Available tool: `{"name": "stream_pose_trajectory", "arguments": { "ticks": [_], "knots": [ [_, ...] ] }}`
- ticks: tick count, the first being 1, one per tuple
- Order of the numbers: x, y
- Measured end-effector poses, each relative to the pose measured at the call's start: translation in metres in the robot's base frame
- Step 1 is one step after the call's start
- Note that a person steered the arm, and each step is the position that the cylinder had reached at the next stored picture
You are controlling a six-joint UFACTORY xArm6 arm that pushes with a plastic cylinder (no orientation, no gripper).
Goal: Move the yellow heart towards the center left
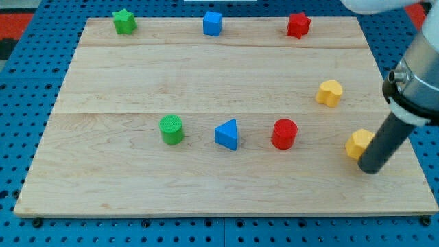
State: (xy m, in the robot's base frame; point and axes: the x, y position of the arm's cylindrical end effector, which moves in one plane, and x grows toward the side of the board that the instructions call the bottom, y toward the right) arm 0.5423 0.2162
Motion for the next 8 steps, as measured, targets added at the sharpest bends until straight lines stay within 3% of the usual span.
{"name": "stream_pose_trajectory", "arguments": {
  "ticks": [2,3,4,5,6,7,8],
  "knots": [
    [-0.008,0.008],
    [-0.005,0.084],
    [-0.054,0.088],
    [-0.09,0.022],
    [-0.128,0.02],
    [-0.145,-0.048],
    [-0.145,-0.168]
  ]
}}
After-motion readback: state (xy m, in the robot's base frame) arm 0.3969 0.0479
